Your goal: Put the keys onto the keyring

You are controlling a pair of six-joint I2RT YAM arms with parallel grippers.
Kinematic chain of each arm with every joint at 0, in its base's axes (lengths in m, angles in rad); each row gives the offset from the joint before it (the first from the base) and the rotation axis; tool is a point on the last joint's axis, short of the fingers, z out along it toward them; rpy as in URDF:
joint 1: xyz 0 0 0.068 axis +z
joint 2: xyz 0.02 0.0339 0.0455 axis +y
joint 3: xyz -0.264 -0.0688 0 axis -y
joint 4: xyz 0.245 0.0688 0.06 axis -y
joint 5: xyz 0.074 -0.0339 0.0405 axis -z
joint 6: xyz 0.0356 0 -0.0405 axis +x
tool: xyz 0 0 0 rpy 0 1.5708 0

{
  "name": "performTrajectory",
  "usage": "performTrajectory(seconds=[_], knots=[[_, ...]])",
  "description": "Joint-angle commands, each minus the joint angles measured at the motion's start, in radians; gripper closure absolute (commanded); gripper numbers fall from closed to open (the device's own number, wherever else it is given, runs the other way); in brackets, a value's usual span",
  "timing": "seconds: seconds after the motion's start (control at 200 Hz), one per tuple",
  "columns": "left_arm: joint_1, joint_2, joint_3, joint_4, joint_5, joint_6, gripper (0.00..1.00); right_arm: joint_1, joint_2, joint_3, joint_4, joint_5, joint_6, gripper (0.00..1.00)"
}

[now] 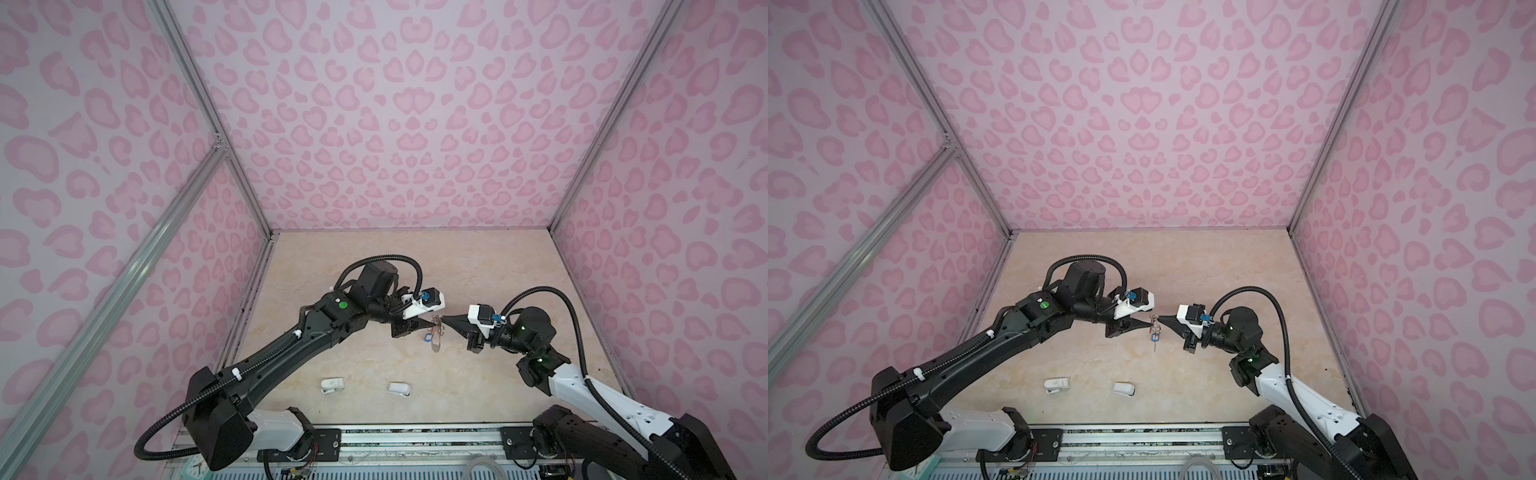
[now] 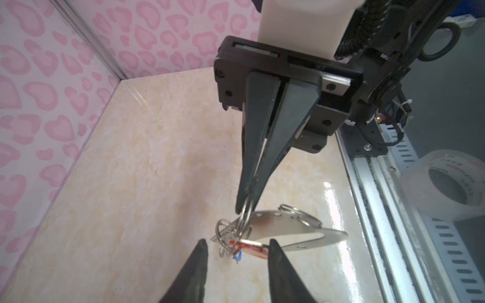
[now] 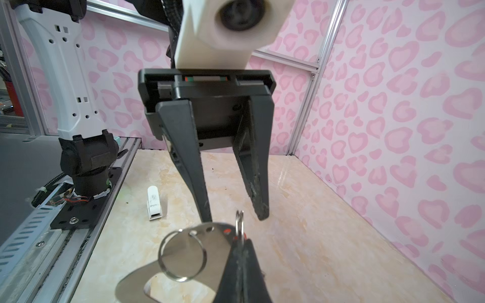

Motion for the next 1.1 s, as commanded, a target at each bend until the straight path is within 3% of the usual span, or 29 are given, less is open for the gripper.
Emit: performTrajectory(seconds=[0.0, 0.7, 0.825, 0.95, 1.095], knots=[[0.001, -0.007, -0.016, 0.071, 0.087, -0.044, 0.65, 0.002, 0.003, -0.009, 0.081, -0.006, 0.002, 1.0], [0.005, -0.014, -0.026, 0.129, 0.088, -0.075, 0.97, 0.021, 0.002, -0.015, 0.107, 0.001, -0.007, 1.0], [0.004, -0.008, 0.006, 0.074, 0.055, -0.067, 0.97, 0.02, -0.033, -0.003, -0.006, 0.062, -0.062, 0.78], [-0.002, 0.017, 0.079, -0.054, -0.044, -0.05, 0.97, 0.018, -0.092, 0.037, -0.176, 0.116, -0.152, 0.76], [-0.018, 0.06, 0.163, -0.185, -0.12, -0.011, 0.97, 0.012, -0.109, 0.058, -0.218, 0.135, -0.166, 0.75]])
